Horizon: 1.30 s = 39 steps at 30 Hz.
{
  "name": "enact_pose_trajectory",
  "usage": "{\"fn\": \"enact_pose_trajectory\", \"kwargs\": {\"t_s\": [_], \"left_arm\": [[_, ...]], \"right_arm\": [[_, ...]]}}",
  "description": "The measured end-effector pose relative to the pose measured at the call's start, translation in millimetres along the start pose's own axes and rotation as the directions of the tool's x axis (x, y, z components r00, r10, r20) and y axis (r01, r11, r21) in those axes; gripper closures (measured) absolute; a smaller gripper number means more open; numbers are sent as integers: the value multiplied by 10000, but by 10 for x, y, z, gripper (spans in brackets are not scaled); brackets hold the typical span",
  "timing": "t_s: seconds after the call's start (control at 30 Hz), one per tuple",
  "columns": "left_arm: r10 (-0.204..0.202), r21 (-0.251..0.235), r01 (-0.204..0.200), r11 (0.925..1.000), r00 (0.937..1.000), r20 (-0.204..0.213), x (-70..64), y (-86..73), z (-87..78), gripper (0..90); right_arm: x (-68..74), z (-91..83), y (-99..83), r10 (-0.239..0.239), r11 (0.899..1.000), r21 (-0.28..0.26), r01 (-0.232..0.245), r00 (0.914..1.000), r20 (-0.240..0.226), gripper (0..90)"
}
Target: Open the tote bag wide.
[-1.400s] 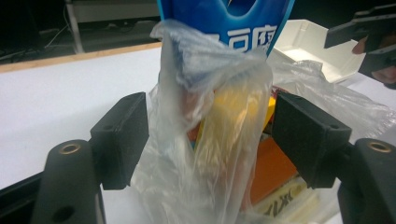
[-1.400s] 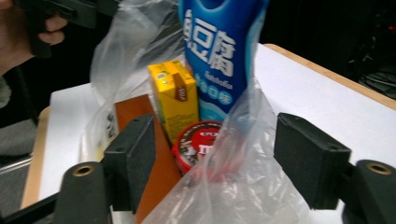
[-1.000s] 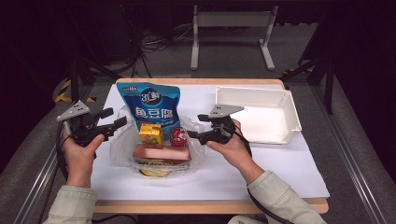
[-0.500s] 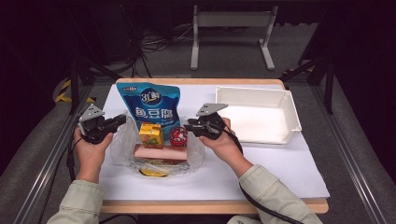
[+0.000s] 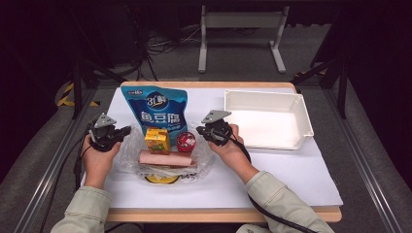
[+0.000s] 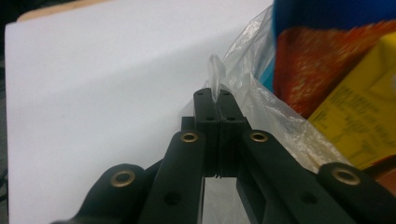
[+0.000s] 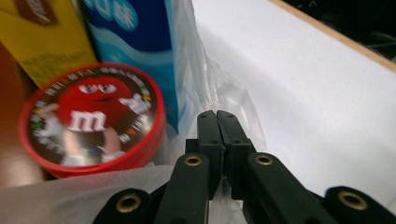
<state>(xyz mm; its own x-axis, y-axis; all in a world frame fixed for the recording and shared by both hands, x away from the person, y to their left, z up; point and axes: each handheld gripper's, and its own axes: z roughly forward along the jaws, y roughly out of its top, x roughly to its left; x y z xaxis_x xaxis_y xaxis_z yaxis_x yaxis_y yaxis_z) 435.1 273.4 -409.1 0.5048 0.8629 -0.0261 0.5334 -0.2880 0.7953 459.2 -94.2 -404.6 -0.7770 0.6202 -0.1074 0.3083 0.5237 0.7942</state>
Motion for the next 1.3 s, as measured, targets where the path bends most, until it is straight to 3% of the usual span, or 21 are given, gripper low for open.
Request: {"fn": "enact_pose_trajectory", "kwargs": {"t_s": [0.13, 0.23, 0.47, 0.67, 0.77, 0.8, 0.83, 0.87, 0.9, 1.13, 1.2, 1.3], "left_arm": [[-23, 380, 23, 9993, 10000, -8, 5, -47, 80, 898], [265, 825, -255, 9963, 9996, -106, -3, -83, 136, 898], [144, 1474, -164, 9889, 9998, 147, 3, -166, 218, 899], [418, 1838, -461, 9819, 9988, 271, -12, -219, 277, 898], [269, 1723, -308, 9846, 9993, 250, -7, -240, 259, 894], [189, 1676, -217, 9856, 9997, 182, -2, -245, 237, 849], [189, 1676, -217, 9856, 9997, 182, -2, -245, 237, 784], [98, 1482, -123, 9889, 9998, 174, 14, -255, 202, 784], [8, 1324, -31, 9912, 9999, 173, 24, -263, 165, 673], [-180, 39, 178, 9998, 9992, 353, 58, -281, -193, 520], [-284, -652, 309, 9974, 9988, 394, 44, -264, -354, 486], [-307, -1069, 350, 9937, 9987, 419, 18, -254, -453, 471]], "right_arm": [[6, 59, -52, 1, 9993, 363, -9, 9998, 207, 893], [34, 127, -115, -137, 9978, 646, 124, 9997, 195, 893], [60, 200, -192, -37, 9934, 1151, 40, 10000, -23, 893], [64, 216, -245, -89, 9874, 1581, 103, 9999, -91, 892], [62, 192, -270, -8, 9883, 1527, 43, 9997, -233, 822], [48, 168, -270, 25, 9901, 1407, 6, 9997, -223, 759], [48, 168, -270, 25, 9901, 1407, 6, 9997, -223, 759], [45, 143, -268, 109, 9916, 1292, -84, 9998, -188, 711], [36, 65, -258, 310, 9951, 948, -294, 9994, -156, 628], [31, -172, -220, 456, 9978, 487, -451, 9989, -73, 530], [17, -317, -185, 553, 9985, 58, -553, 9984, -133, 525], [15, -418, -149, 541, 9981, -292, -545, 9984, -143, 525]]}}
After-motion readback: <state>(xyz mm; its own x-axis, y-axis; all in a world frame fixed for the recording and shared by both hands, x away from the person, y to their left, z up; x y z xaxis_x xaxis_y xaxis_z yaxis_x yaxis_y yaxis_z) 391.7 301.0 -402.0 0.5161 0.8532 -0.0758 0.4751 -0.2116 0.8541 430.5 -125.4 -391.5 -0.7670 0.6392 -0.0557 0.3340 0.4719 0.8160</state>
